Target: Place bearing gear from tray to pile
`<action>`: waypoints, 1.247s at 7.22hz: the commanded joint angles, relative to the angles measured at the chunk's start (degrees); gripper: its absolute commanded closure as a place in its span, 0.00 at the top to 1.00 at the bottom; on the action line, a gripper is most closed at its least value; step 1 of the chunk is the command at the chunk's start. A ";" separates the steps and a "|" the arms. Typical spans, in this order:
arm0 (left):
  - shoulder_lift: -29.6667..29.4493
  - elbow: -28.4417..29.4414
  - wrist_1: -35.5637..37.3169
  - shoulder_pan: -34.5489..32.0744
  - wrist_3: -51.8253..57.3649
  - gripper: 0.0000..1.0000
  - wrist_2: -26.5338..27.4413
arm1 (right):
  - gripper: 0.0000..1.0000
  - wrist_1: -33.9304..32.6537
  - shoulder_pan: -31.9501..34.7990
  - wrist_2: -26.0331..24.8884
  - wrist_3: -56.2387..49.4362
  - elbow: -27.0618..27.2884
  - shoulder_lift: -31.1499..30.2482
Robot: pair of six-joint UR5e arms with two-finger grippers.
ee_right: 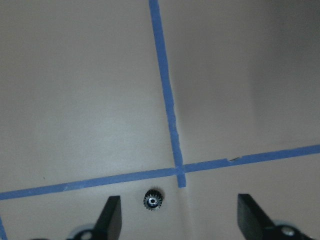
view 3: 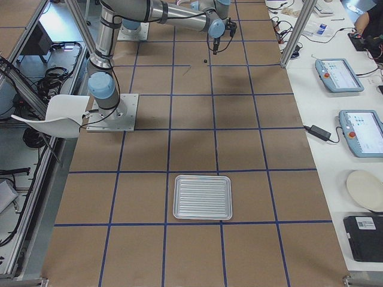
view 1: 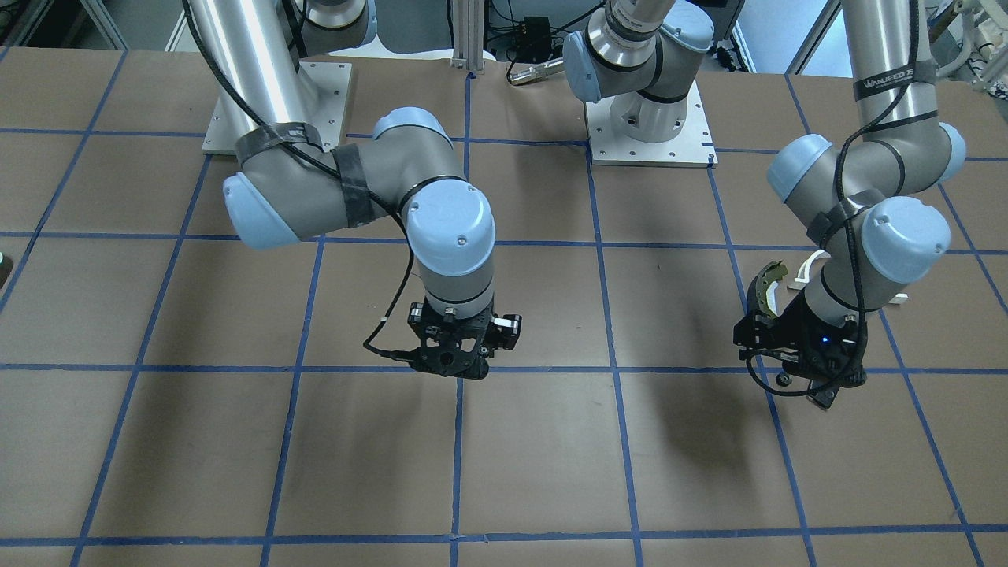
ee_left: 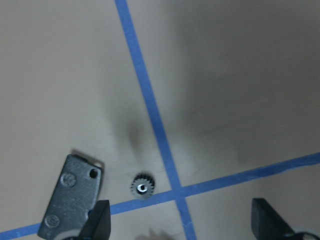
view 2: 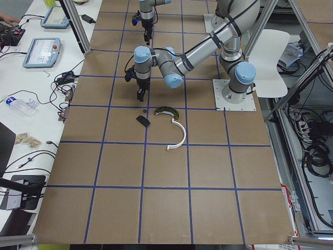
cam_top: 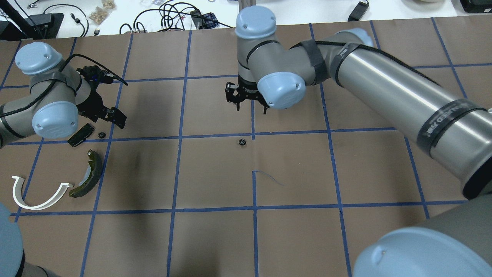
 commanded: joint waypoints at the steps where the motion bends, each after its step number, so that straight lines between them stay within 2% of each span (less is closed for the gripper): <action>1: 0.57 -0.10 -0.67 -7.23 -12.92 1.00 -0.35 | 1.00 20.07 -9.63 -4.20 -14.67 -5.45 -9.17; 2: 0.05 0.33 -0.68 -12.58 -24.13 1.00 -0.26 | 0.97 26.70 -14.64 -4.76 -23.56 -4.68 -15.84; 3: -0.65 0.33 -0.50 -18.38 -32.94 1.00 -0.43 | 0.96 29.73 -18.78 -4.85 -31.13 -0.67 -21.74; 4: -1.35 0.51 0.02 -24.27 -40.77 1.00 -0.61 | 0.96 27.06 -21.70 -4.15 -32.16 5.73 -26.15; 5: -2.23 1.12 0.37 -29.81 -48.25 1.00 -0.61 | 1.00 18.16 -21.90 -4.15 -31.83 12.58 -31.06; 6: -3.89 1.39 0.55 -33.60 -54.33 1.00 -0.61 | 1.00 12.15 -21.99 -4.84 -31.74 16.13 -32.59; 7: -5.65 1.91 3.51 -35.12 -56.48 1.00 -0.70 | 1.00 12.88 -22.25 -5.02 -31.74 15.38 -32.43; 9: -9.43 3.58 5.65 -37.67 -57.90 1.00 -0.44 | 1.00 16.38 -22.17 -4.59 -31.47 9.60 -29.29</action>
